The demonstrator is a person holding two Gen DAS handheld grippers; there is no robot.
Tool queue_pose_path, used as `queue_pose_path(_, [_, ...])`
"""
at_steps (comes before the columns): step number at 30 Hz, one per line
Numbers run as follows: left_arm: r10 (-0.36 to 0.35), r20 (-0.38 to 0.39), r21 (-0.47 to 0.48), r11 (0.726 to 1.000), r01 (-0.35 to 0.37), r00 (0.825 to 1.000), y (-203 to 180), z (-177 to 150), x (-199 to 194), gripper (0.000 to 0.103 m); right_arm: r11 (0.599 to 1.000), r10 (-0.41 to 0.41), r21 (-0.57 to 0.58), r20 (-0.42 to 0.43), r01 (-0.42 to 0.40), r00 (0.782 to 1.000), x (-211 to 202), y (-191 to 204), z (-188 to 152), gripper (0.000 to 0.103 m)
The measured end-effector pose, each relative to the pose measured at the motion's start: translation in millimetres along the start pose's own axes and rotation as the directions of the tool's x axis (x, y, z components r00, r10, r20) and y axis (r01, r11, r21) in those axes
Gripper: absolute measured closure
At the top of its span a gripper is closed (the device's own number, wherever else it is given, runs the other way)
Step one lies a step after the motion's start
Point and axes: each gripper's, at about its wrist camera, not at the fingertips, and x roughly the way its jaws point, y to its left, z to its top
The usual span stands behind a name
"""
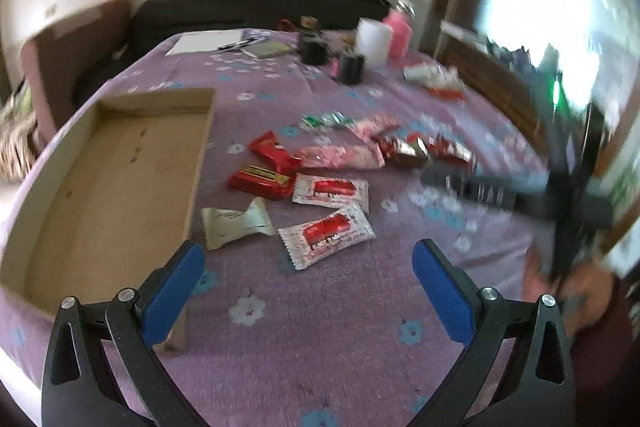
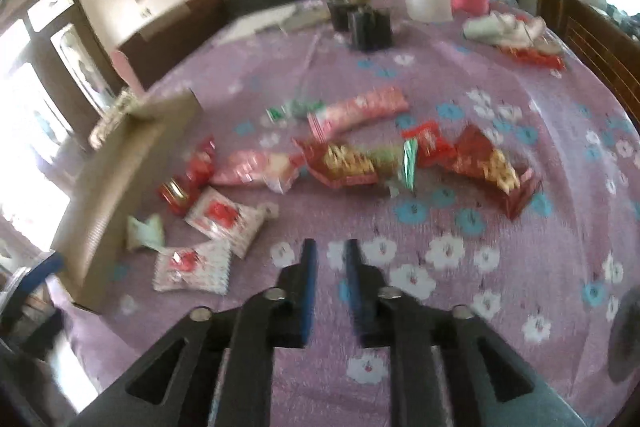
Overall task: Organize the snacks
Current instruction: 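Move the right tool toward the pink cartoon snack packet, then grasp the pink packet with the right tool while the left tool grasps a white-red packet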
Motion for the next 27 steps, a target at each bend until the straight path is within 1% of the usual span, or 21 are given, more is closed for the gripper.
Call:
queue_pose_path(2, [-0.007,-0.014,0.03,1.0,0.007,1.0,-3.1,-2.0,5.3,0.0,0.999,0.025,-0.033,0.033,-0.024,0.999,-1.5,3.0,8.8,0.076])
queue_pose_path(4, [-0.027,-0.041,0.048,0.998,0.029,0.999,-1.7,-3.2,11.2,0.0,0.994,0.07,-0.085,0.041,-0.066,0.997,4.4,14.1,25.5,0.075])
queue_pose_path(5, [-0.037,-0.048,0.055,0.998,0.04,0.998,-1.5,-3.1,12.7,0.002,0.989,0.1,-0.113,0.031,-0.096,0.995,9.2,21.2,34.2,0.068])
queue_pose_path(6, [-0.042,-0.051,0.063,0.997,0.045,0.998,-1.0,-2.5,14.4,0.002,0.977,0.145,-0.156,-0.001,-0.143,0.989,19.1,30.5,45.7,0.063])
queue_pose_path(7, [-0.041,-0.053,0.08,0.996,0.045,0.998,-0.7,-1.5,14.6,0.003,0.97,0.161,-0.18,-0.024,-0.162,0.987,26.4,35.7,50.6,0.056])
queue_pose_path(10, [-0.031,-0.064,0.134,0.99,0.039,0.997,-3.0,3.7,19.3,0.003,0.959,0.149,-0.236,-0.056,-0.158,0.987,52.3,53.1,64.7,0.056])
queue_pose_path(12, [-0.038,-0.074,0.166,0.985,0.05,0.997,-5.5,7.5,23.6,0.006,0.949,0.126,-0.279,-0.093,-0.147,0.988,71.6,62.5,69.2,0.056])
queue_pose_path(14, [-0.054,-0.081,0.206,0.976,0.069,0.995,-11.6,11.4,28.0,0.009,0.937,0.111,-0.317,-0.121,-0.144,0.986,81.7,67.2,66.4,0.056])
queue_pose_path(15, [-0.064,-0.082,0.233,0.969,0.082,0.995,-16.1,13.5,30.2,0.01,0.934,0.09,-0.334,-0.13,-0.13,0.987,86.3,69.9,64.1,0.056])
queue_pose_path(16, [-0.074,-0.085,0.25,0.964,0.093,0.994,-19.2,14.6,32.0,0.014,0.932,0.091,-0.337,-0.141,-0.134,0.986,88.2,69.1,60.3,0.058])
queue_pose_path(17, [-0.085,-0.093,0.265,0.958,0.107,0.992,-22.1,16.0,34.6,0.023,0.934,0.096,-0.329,-0.149,-0.141,0.984,88.7,67.0,58.2,0.071])
queue_pose_path(18, [-0.102,-0.114,0.278,0.952,0.13,0.988,-25.5,17.0,39.6,0.027,0.937,0.098,-0.318,-0.159,-0.145,0.982,89.9,63.6,56.7,0.071])
queue_pose_path(20, [-0.118,-0.154,0.297,0.941,0.159,0.981,-30.5,16.7,49.9,0.041,0.948,0.087,-0.29,-0.165,-0.132,0.983,81.6,54.0,53.5,0.077])
queue_pose_path(21, [-0.109,-0.171,0.312,0.937,0.159,0.979,-33.0,15.0,55.7,0.044,0.953,0.073,-0.28,-0.166,-0.118,0.983,77.2,49.9,51.6,0.081])
queue_pose_path(22, [-0.102,-0.184,0.324,0.933,0.159,0.978,-35.1,14.2,60.7,0.05,0.957,0.063,-0.269,-0.163,-0.106,0.985,71.2,44.4,48.4,0.085])
queue_pose_path(23, [-0.1,-0.205,0.332,0.929,0.166,0.974,-36.9,12.9,66.5,0.053,0.962,0.06,-0.254,-0.163,-0.101,0.985,66.5,39.1,45.8,0.086])
queue_pose_path(25, [-0.08,-0.207,0.342,0.928,0.149,0.975,-38.6,12.4,71.0,0.053,0.973,0.045,-0.216,-0.158,-0.079,0.986,56.3,24.5,38.6,0.086])
queue_pose_path(27, [-0.089,-0.224,0.327,0.931,0.161,0.97,-39.1,12.2,74.0,0.053,0.98,0.037,-0.19,-0.153,-0.066,0.988,50.2,15.3,35.4,0.086])
